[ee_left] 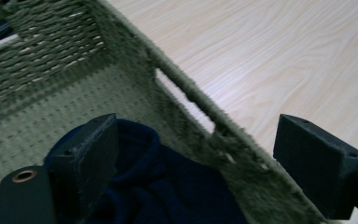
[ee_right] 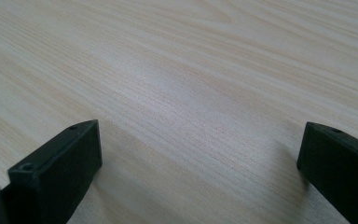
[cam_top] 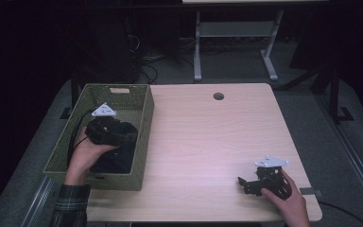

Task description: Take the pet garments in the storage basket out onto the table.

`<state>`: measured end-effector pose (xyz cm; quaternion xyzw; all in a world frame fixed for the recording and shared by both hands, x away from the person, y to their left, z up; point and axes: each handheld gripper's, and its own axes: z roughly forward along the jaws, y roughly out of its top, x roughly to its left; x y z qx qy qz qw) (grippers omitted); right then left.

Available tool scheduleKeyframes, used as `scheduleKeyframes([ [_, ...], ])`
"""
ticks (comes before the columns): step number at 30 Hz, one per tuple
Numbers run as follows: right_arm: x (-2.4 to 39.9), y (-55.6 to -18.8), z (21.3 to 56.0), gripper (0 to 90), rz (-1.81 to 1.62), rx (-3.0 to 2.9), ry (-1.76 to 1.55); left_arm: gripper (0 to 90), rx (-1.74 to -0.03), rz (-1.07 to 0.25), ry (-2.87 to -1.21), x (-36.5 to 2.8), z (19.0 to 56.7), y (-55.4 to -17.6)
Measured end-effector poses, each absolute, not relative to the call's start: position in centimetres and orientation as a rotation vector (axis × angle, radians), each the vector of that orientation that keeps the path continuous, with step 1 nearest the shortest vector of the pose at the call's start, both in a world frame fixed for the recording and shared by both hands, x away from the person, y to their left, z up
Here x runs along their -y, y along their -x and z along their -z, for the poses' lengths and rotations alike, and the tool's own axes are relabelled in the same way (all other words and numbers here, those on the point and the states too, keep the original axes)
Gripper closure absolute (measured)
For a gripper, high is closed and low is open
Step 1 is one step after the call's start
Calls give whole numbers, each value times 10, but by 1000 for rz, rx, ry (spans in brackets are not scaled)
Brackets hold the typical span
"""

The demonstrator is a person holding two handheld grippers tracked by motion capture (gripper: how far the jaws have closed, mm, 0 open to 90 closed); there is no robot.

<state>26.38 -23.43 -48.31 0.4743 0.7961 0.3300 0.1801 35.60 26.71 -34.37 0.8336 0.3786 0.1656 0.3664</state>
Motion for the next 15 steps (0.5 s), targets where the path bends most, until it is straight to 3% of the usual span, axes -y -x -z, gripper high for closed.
scheduleKeyframes([
  [15, 234, -264, 483, 0, -933, -2250, -1340, 138, -1036, -479, -2164, -288, 364, -369],
])
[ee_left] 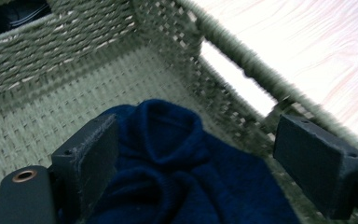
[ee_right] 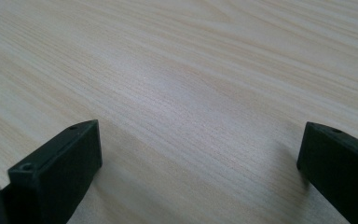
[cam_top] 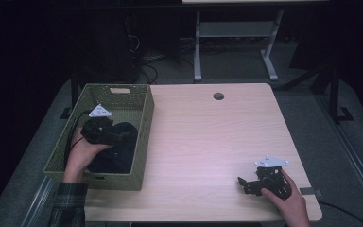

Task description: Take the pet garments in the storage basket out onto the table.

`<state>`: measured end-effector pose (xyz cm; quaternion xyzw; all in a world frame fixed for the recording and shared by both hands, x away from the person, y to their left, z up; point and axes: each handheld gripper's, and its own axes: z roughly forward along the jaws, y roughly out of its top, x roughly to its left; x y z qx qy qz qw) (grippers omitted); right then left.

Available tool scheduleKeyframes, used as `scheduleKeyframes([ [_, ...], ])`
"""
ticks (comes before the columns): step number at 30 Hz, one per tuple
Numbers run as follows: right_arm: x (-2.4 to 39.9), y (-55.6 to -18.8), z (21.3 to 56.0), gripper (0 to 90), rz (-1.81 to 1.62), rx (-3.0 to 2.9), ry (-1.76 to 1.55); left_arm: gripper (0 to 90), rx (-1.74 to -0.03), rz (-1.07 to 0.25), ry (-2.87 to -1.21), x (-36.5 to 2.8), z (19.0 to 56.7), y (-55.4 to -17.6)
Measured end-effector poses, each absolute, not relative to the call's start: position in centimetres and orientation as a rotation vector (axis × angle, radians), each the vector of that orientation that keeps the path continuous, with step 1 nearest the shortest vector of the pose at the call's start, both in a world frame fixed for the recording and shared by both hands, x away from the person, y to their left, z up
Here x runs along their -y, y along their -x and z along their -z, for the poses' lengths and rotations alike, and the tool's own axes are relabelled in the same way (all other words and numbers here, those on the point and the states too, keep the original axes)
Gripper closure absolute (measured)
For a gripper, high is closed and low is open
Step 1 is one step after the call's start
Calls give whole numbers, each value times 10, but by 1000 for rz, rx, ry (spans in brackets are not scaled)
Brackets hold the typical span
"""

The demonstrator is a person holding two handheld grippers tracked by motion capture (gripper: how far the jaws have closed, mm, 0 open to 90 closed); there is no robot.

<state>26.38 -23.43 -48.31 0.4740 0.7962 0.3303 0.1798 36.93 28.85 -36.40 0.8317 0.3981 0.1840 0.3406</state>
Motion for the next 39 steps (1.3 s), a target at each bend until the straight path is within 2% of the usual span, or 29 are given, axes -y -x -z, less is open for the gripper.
scheduleKeyframes([
  [19, 234, -264, 483, 0, -933, -2250, -1339, 136, -1154, -439, -2243, -301, 401, -384],
  [33, 234, -264, 483, 0, -933, -2250, -1339, 147, -1293, -321, -2397, -296, 426, -391],
  [36, 234, -264, 483, 0, -933, -2249, -1339, 303, -1291, -228, -2429, -296, 427, -391],
  [38, 234, -264, 483, 0, -933, -2249, -1339, 515, -1255, -161, -2430, -295, 427, -390],
  [39, 234, -264, 483, 0, -933, -2249, -1340, 580, -1252, -145, -2435, -294, 427, -390],
])
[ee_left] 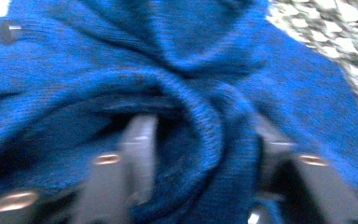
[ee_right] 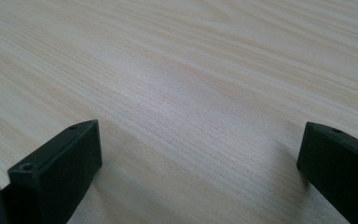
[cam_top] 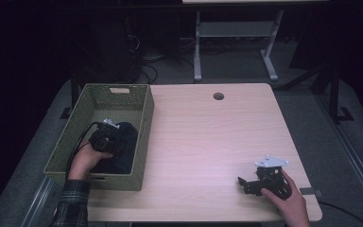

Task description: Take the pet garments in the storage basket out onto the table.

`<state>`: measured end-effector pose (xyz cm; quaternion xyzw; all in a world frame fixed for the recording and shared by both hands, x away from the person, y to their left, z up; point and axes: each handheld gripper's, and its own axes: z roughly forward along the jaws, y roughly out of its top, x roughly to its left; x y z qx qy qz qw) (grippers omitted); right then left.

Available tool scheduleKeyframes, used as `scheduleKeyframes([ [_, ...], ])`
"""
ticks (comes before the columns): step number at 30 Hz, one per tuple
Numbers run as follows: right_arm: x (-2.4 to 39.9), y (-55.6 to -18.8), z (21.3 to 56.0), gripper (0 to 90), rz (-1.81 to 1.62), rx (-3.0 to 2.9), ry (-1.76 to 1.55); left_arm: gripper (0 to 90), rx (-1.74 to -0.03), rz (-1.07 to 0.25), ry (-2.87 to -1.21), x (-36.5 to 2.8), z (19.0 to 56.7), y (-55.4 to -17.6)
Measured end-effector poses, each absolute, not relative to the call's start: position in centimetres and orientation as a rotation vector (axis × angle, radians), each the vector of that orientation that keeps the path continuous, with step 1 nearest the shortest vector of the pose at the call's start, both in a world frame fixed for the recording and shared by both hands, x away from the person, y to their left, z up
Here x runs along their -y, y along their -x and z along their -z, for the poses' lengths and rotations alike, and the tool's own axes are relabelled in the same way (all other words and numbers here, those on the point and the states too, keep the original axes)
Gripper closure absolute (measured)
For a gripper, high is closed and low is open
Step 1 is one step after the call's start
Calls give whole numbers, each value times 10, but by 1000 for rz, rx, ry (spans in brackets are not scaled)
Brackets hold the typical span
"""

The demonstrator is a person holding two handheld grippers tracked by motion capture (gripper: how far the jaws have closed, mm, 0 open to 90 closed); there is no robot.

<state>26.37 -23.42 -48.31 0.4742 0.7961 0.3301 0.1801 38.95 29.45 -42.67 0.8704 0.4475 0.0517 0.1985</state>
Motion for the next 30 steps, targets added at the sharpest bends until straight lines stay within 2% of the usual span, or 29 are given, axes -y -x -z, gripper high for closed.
scheduleKeyframes([
  [2, 234, -264, 483, 0, -933, -2249, -1340, 679, -1260, -126, -2434, -295, 426, -390],
  [5, 234, -264, 483, 0, -933, -2249, -1341, 734, -1279, -109, -2416, -297, 424, -391],
  [12, 234, -264, 483, 0, -933, -2249, -1341, 752, -1248, -148, -2331, -303, 411, -388],
  [30, 234, -264, 483, 0, -933, -2250, -1340, 772, -1137, -300, -1962, -325, 351, -368],
])
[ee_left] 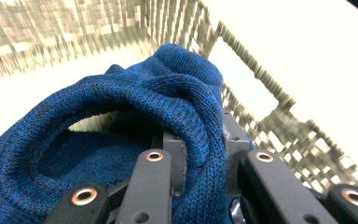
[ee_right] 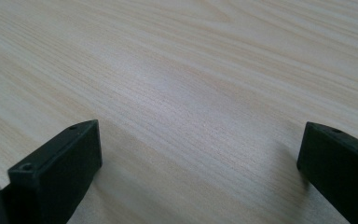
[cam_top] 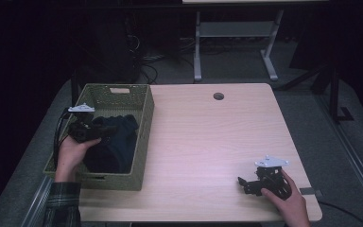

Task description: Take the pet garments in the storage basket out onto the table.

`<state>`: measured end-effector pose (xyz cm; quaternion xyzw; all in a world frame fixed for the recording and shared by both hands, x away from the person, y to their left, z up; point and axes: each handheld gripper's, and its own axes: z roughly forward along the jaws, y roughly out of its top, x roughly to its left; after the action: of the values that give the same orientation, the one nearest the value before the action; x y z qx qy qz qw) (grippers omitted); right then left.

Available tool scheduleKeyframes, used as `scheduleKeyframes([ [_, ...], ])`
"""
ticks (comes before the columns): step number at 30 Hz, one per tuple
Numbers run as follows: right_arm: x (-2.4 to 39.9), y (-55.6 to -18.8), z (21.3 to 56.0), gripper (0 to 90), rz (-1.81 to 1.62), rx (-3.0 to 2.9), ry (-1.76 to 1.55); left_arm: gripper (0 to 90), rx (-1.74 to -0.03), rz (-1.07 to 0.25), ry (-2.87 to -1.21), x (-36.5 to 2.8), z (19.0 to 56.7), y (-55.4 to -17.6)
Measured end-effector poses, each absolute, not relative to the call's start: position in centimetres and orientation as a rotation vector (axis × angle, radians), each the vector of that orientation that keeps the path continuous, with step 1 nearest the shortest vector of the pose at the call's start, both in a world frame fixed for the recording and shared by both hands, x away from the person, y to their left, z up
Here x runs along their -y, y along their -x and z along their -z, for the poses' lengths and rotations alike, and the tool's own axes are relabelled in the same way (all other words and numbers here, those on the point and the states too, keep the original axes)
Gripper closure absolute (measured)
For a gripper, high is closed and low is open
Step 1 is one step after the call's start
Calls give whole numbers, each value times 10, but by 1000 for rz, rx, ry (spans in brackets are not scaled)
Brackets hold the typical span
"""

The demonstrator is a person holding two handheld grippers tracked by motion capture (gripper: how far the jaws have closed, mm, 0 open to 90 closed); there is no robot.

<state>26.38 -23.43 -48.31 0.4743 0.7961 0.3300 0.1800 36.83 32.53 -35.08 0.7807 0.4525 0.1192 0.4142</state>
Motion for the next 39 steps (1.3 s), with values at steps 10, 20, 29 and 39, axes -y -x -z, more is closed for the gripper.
scheduleKeyframes([
  [10, 234, -264, 483, 0, -933, -2250, -1340, 771, -1044, -362, -1859, -328, 321, -367],
  [20, 234, -264, 483, 0, -933, -2252, -1338, 771, -979, -407, -1808, -328, 288, -370],
  [29, 235, -264, 483, 0, -934, -2252, -1337, 771, -907, -406, -1771, -322, 255, -368],
  [39, 235, -264, 483, 0, -934, -2252, -1338, 770, -830, -397, -1747, -307, 228, -367],
])
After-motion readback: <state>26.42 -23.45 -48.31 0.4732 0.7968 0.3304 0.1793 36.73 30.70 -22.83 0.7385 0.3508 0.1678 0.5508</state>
